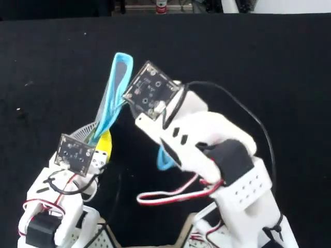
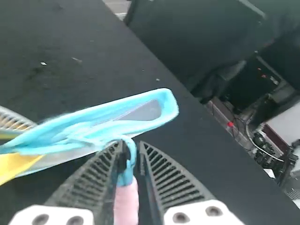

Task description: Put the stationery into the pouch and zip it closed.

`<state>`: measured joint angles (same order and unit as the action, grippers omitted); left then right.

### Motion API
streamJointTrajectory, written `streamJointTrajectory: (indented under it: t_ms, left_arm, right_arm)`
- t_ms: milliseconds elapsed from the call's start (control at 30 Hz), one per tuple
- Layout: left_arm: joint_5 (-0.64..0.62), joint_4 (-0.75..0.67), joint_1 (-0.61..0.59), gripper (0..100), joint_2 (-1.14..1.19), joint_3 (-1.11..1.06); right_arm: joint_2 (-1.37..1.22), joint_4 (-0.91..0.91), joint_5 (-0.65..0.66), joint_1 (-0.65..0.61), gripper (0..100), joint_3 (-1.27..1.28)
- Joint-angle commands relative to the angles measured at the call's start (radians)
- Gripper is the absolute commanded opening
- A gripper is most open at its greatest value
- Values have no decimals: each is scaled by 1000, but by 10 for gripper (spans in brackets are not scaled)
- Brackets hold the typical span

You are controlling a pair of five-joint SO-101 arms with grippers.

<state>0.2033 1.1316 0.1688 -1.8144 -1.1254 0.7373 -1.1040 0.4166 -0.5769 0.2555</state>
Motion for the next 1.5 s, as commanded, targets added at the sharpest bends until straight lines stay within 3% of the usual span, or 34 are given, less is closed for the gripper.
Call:
streamJointTrajectory:
  t_ms: [0,133,267,400,500,633,967,1467]
  left_arm:
    - [5,40,2,30,-12,-18]
    - [6,46,2,30,-12,-42]
    - [6,44,45,30,-12,-42]
    - [3,37,76,30,-11,-42]
    - [3,37,79,30,-11,-42]
    - [5,37,81,30,-11,-36]
    - [2,38,77,30,-11,-41]
    - [2,38,82,30,-11,-42]
  right_arm:
    - [36,146,9,95,11,56]
    - [35,253,3,121,11,107]
    - [39,252,3,117,11,137]
    - [67,57,-15,86,25,101]
    - [133,-114,-64,11,122,82]
    - [243,-147,-104,-101,231,151]
    - [398,264,-227,-153,236,572]
    - [473,545,-334,-164,234,750]
